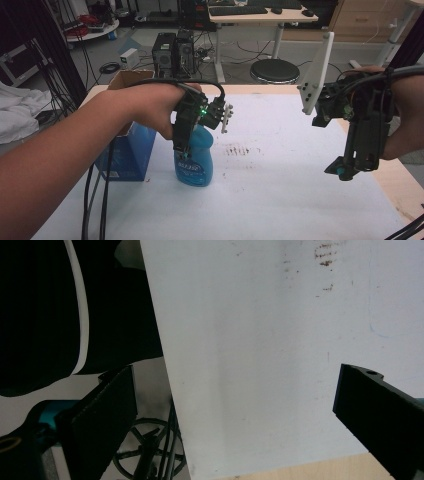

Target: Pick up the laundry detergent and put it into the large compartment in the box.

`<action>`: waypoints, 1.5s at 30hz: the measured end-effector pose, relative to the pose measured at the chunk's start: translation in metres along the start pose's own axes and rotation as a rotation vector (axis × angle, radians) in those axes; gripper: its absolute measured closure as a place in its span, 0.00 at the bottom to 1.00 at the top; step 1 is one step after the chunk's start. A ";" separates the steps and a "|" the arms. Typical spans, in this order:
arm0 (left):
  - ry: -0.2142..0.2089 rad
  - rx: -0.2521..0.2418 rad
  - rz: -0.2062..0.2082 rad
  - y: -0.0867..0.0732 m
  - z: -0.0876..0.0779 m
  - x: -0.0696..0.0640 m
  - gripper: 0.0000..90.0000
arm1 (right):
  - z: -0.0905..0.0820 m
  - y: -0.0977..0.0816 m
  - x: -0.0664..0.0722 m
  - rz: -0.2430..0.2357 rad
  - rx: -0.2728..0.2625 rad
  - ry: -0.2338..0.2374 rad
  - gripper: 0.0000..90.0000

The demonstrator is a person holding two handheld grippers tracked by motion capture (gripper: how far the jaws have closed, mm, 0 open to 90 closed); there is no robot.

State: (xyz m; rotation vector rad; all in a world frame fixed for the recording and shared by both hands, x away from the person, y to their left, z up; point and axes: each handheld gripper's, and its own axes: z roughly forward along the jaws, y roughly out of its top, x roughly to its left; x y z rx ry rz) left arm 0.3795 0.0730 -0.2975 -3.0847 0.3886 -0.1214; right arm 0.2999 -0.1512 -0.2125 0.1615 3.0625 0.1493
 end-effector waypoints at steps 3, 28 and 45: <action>-0.001 -0.001 -0.001 0.000 0.001 0.000 0.22 | -0.001 0.000 0.000 0.002 0.002 -0.002 0.04; -0.016 0.005 -0.012 -0.001 0.002 0.000 0.34 | 0.003 0.002 -0.001 0.000 0.012 0.005 0.04; -0.038 0.011 -0.033 0.001 -0.001 -0.003 0.43 | 0.007 0.001 -0.002 0.003 0.009 0.012 0.04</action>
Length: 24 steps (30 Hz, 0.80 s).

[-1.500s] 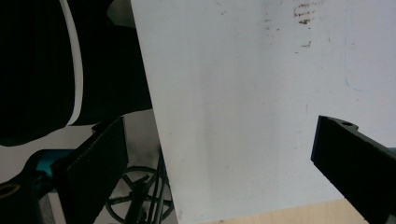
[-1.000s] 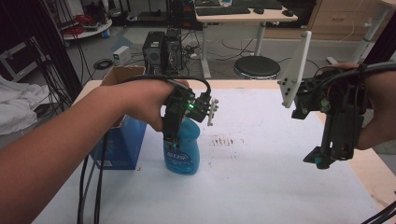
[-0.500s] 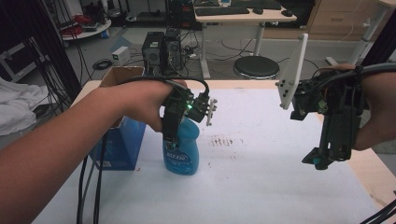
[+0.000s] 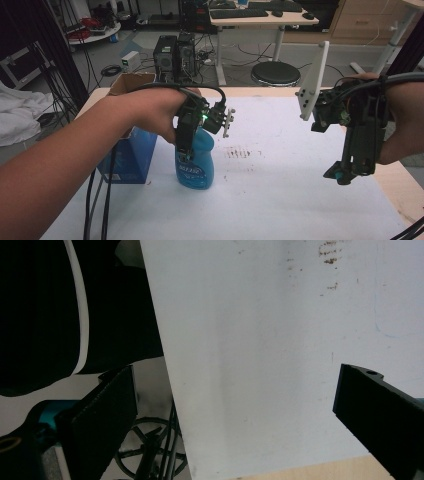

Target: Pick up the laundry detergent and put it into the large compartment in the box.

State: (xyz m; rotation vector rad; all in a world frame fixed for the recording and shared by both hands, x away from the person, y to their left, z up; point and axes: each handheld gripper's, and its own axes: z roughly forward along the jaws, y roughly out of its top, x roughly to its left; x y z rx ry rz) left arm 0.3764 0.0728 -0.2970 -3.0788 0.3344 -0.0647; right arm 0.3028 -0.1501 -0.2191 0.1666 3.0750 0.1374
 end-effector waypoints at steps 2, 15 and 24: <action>-0.006 -0.003 0.000 0.000 -0.003 -0.001 0.43 | 0.000 0.000 0.000 0.000 -0.001 0.000 0.04; 0.011 0.002 -0.085 -0.009 -0.065 -0.003 0.43 | 0.003 0.005 -0.004 -0.031 -0.008 0.006 0.04; -0.008 -0.006 -0.226 -0.026 -0.106 -0.001 0.43 | 0.005 0.008 -0.004 -0.043 -0.016 0.010 0.04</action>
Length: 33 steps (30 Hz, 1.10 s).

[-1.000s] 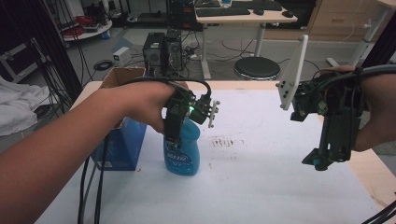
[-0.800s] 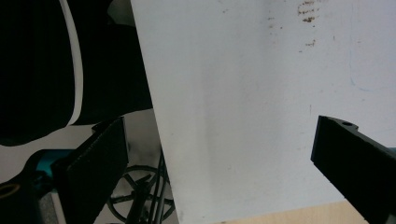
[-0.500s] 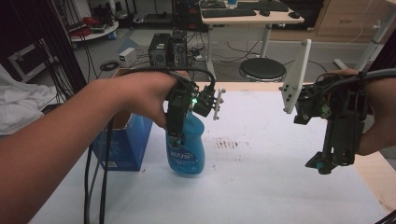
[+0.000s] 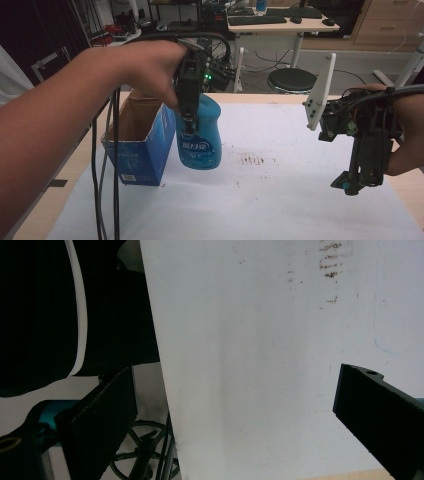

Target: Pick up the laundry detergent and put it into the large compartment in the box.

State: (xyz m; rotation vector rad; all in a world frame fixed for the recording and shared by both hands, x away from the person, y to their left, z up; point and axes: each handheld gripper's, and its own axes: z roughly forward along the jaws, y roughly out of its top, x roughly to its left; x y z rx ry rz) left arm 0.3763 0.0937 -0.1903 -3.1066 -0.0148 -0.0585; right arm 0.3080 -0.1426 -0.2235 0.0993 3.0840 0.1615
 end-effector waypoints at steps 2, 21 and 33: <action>-0.004 -0.004 -0.036 -0.005 -0.009 0.001 0.43 | -0.001 0.001 0.000 -0.004 0.000 -0.002 0.04; -0.016 -0.017 -0.416 -0.064 -0.067 0.027 0.43 | -0.007 0.004 0.000 -0.028 -0.014 -0.010 0.04; -0.034 -0.020 -0.641 -0.097 -0.081 0.041 0.43 | -0.011 0.002 -0.003 -0.029 -0.007 -0.013 0.04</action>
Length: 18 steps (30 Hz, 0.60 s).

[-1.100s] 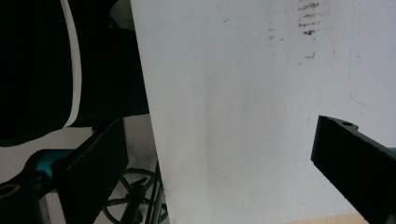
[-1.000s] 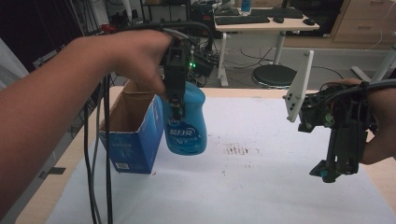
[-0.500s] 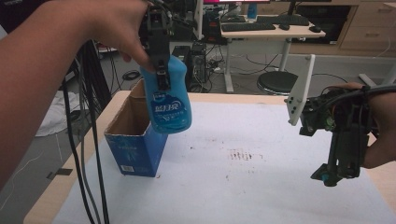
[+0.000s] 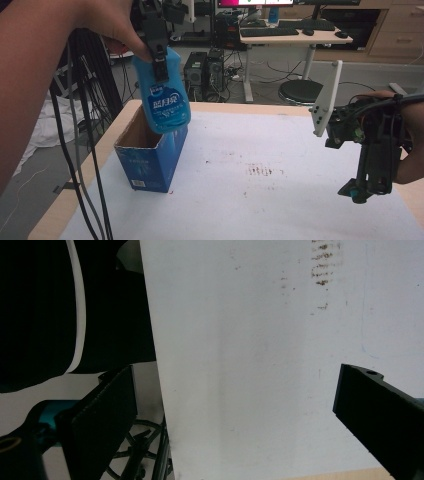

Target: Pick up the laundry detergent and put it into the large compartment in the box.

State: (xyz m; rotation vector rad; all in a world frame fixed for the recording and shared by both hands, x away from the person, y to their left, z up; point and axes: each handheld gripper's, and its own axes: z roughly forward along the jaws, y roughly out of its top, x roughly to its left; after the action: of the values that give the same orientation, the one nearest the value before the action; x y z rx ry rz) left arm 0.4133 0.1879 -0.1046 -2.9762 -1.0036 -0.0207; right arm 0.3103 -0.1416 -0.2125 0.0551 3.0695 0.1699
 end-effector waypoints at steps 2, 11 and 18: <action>0.007 0.013 -0.055 -0.004 0.000 0.008 0.43 | 0.000 0.001 0.000 0.000 -0.001 0.001 0.04; 0.021 0.035 -0.256 -0.018 -0.002 0.029 0.43 | 0.003 0.003 -0.003 0.000 0.004 0.008 0.04; 0.026 0.055 -0.385 -0.025 0.000 0.041 0.43 | 0.004 0.006 -0.003 -0.001 0.003 0.009 0.04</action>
State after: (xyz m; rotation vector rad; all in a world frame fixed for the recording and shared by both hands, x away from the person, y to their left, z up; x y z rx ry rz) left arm 0.4309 0.2333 -0.1043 -2.6792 -1.5269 -0.0307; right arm 0.3141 -0.1353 -0.2155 0.0535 3.0792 0.1666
